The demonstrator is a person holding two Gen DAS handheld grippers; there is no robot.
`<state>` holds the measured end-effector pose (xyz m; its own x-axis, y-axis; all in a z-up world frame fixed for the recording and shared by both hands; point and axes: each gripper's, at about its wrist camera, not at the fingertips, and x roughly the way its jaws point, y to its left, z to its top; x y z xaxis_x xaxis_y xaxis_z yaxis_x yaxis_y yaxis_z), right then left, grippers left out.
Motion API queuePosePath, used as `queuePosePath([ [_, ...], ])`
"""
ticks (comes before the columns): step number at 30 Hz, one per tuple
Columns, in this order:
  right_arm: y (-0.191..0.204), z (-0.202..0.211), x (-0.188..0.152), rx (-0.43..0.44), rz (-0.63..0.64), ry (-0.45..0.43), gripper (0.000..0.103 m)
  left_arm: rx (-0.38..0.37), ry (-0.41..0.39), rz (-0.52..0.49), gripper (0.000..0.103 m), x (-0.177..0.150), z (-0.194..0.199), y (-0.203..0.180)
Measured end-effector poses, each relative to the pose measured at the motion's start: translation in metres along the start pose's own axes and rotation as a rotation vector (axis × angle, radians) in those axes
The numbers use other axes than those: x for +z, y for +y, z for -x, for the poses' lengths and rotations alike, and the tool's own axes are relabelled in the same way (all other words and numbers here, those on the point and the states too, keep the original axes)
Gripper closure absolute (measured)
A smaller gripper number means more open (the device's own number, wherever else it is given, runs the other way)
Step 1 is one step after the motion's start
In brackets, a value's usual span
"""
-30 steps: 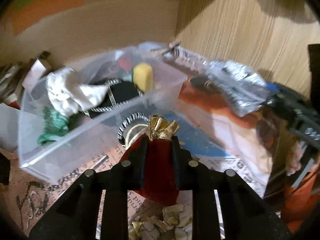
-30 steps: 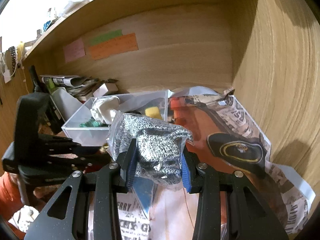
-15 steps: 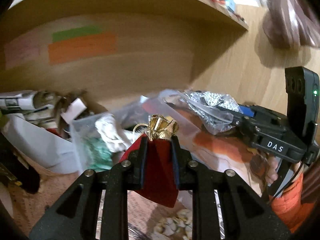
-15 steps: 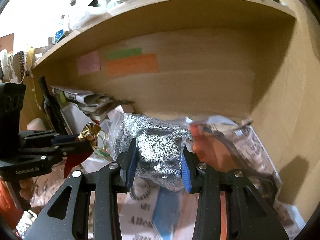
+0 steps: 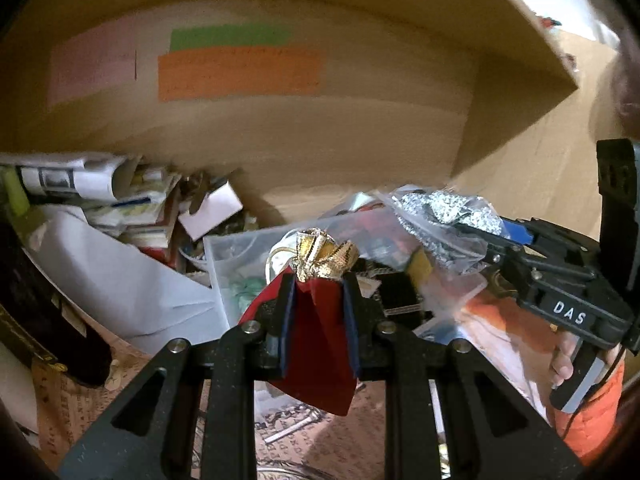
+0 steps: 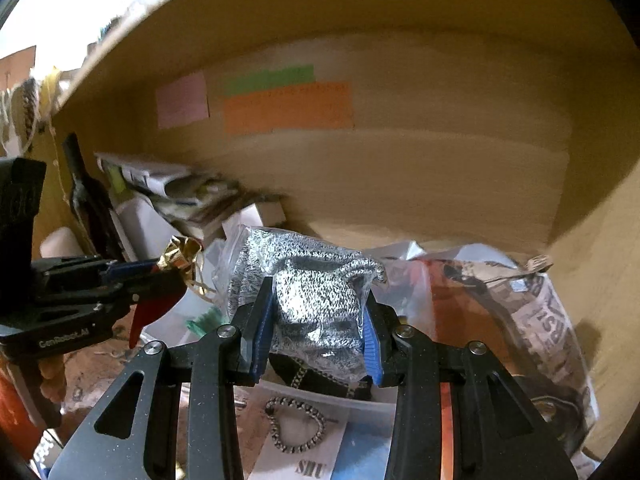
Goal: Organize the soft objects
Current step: 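Lift the red pouch and grey glove and carry them toward the box, then lower both items into the clear box and open both tools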
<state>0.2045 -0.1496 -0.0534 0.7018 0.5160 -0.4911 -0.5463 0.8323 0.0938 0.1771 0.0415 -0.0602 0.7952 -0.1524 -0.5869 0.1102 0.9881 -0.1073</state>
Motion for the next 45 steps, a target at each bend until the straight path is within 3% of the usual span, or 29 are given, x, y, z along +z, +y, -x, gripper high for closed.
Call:
queuePosePath([
  [6,-0.001,-0.038,-0.01,0.004,0.001,0.1,0.068,-0.039,0.081,0.055,0.08,-0.006,-0.03,0.012],
  [12,-0.001,-0.059,-0.02,-0.001,0.011,0.171,0.068,-0.018,0.109,0.03,0.078,-0.011,-0.046,0.008],
  [20,-0.002,-0.065,-0.022,-0.015,0.028,0.202,0.066,0.007,0.147,0.004,0.076,-0.017,-0.063,0.005],
  [22,0.0,-0.066,-0.022,-0.016,0.037,0.205,0.063,0.003,0.153,0.001,0.071,-0.018,-0.063,0.004],
  [29,0.005,-0.056,-0.019,-0.023,0.067,0.186,0.046,-0.005,0.157,0.001,0.061,-0.017,-0.054,0.004],
  [36,0.008,-0.031,-0.015,-0.033,0.085,0.128,0.031,-0.013,0.1,0.001,0.048,-0.013,-0.024,0.001],
  [45,0.014,0.01,-0.018,-0.045,0.103,0.061,0.02,-0.008,0.014,-0.005,0.031,-0.016,0.018,-0.001],
])
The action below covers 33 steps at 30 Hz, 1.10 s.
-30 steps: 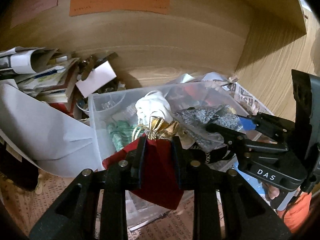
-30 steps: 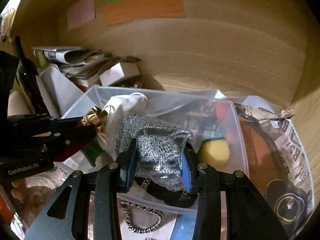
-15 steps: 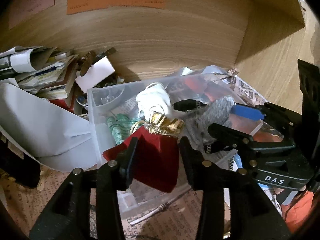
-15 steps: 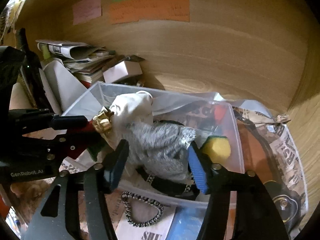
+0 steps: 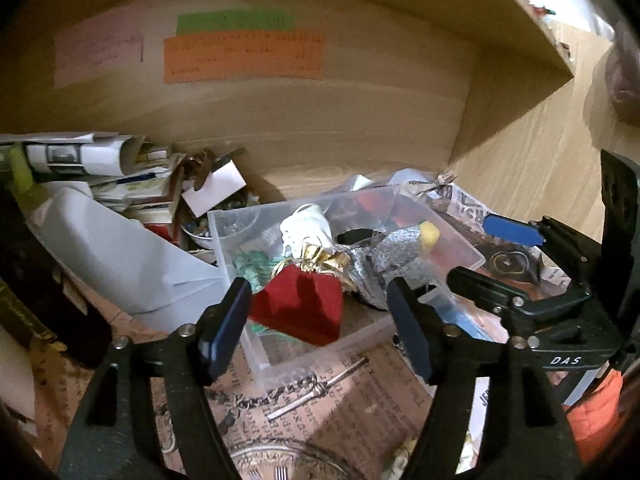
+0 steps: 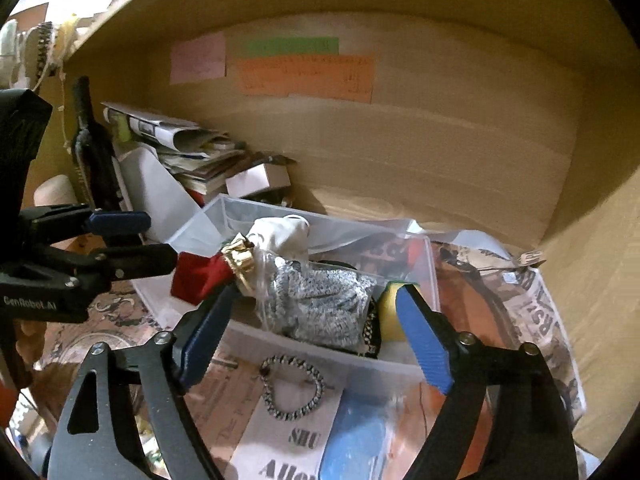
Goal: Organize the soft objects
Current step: 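Lower both items into the clear box and open both tools, then grasp the black-and-white braided hair tie with the right tool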
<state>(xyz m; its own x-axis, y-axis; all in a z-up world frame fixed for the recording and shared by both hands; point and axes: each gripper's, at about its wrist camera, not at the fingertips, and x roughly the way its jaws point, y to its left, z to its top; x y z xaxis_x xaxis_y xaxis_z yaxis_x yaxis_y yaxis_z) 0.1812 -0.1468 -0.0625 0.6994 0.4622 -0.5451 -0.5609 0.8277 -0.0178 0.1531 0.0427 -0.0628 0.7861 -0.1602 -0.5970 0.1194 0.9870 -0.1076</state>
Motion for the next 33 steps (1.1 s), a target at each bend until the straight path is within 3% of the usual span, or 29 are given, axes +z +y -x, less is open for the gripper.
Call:
queuePosePath([
  [6,0.003,0.01,-0.018,0.006,-0.01,0.013,0.017,-0.008,-0.003,-0.021,0.02,-0.021,0.014,-0.008],
  [19,0.003,-0.052,-0.062,0.062,-0.055,0.282,0.019,-0.021,0.101,-0.046,0.019,-0.068,-0.001,-0.018],
  [23,0.007,-0.065,-0.067,0.079,-0.045,0.343,0.036,-0.028,0.127,-0.032,0.019,-0.075,-0.008,-0.016],
  [25,0.01,-0.064,-0.068,0.074,-0.029,0.334,0.039,-0.029,0.132,-0.025,0.019,-0.077,-0.011,-0.014],
  [27,0.012,-0.063,-0.069,0.074,-0.021,0.327,0.054,-0.03,0.132,-0.023,0.019,-0.077,-0.012,-0.014],
  [33,0.021,-0.058,-0.071,0.074,0.005,0.315,0.085,-0.04,0.122,-0.036,0.019,-0.079,-0.008,-0.019],
])
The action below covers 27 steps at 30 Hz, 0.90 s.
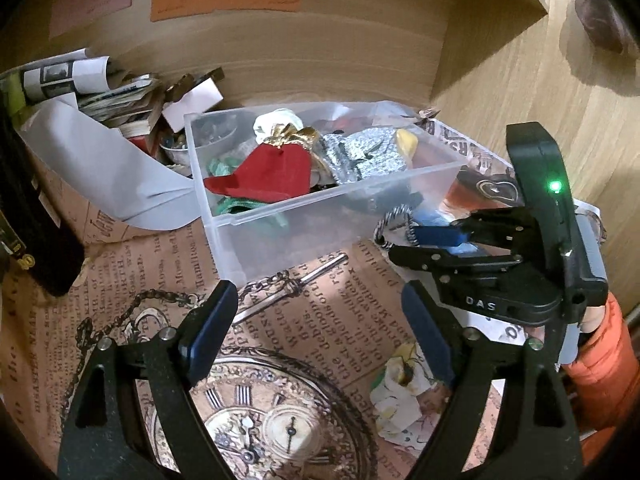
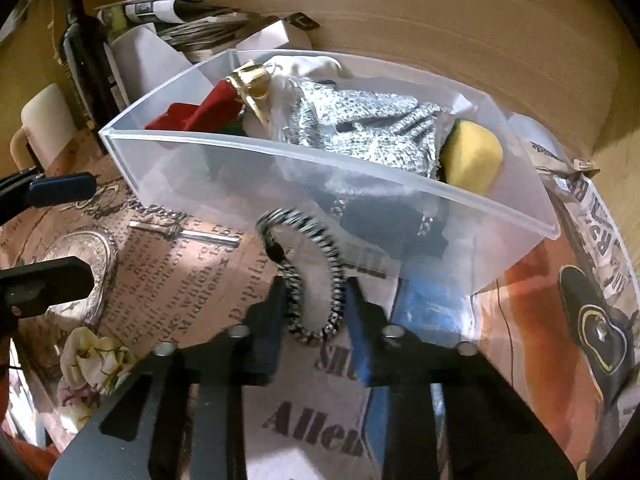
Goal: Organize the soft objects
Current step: 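Grasp the black-and-white braided hair tie with the right tool, then grasp the cream floral scrunchie with the left tool while the right tool holds the hair tie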
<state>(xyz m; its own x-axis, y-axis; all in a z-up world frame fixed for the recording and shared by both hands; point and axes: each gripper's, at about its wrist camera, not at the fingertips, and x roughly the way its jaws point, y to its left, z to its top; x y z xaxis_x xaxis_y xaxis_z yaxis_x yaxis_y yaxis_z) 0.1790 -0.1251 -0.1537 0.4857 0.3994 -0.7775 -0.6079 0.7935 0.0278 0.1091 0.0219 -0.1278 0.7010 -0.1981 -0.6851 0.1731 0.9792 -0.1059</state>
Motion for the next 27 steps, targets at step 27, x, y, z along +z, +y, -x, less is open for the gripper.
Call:
queuePosePath([
  [27,0.0,0.087,-0.051,-0.022,-0.082,-0.172,0.091,-0.076,0.122,-0.042,0.019,-0.05,-0.013,-0.061],
])
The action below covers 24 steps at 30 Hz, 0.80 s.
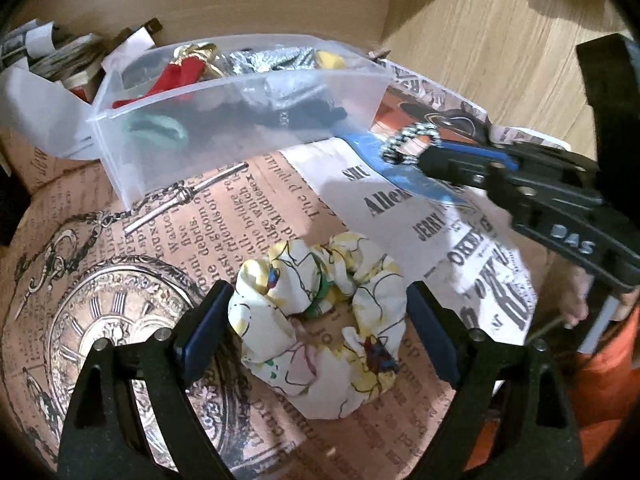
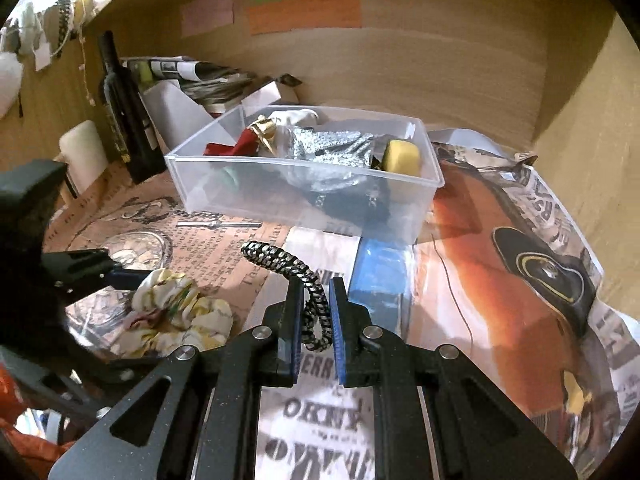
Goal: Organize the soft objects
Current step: 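Grasp the cream floral scrunchie with the left tool while the right tool holds the hair tie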
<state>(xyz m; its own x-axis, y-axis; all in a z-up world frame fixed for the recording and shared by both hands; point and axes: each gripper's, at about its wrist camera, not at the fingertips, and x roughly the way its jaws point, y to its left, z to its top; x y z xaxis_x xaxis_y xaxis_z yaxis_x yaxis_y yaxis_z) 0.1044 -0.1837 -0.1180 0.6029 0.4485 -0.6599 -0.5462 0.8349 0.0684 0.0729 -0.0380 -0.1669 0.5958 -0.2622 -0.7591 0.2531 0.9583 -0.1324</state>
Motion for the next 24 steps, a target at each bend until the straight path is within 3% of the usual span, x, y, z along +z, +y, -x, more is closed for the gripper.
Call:
queuePosePath([
  [5,0.002,0.006,-0.004,0.01,-0.013,-0.016,0.091,0.061,-0.036,-0.016,0.051,-0.003,0.001,-0.002],
  [7,0.001,0.008,-0.005,0.015,-0.018,-0.024,0.091,0.048,-0.041,-0.005,0.069,-0.002,0.002,0.002],
  [9,0.002,0.01,-0.005,0.018,-0.021,-0.031,0.091,0.04,-0.042,0.007,0.079,0.002,0.001,0.005],
  [13,0.002,0.013,-0.002,0.024,-0.027,-0.048,0.091,0.034,-0.046,0.023,0.086,0.005,0.001,0.009],
  [24,0.003,0.019,0.025,0.035,-0.027,-0.118,0.091,0.038,-0.158,0.06,0.087,0.038,0.031,0.022],
])
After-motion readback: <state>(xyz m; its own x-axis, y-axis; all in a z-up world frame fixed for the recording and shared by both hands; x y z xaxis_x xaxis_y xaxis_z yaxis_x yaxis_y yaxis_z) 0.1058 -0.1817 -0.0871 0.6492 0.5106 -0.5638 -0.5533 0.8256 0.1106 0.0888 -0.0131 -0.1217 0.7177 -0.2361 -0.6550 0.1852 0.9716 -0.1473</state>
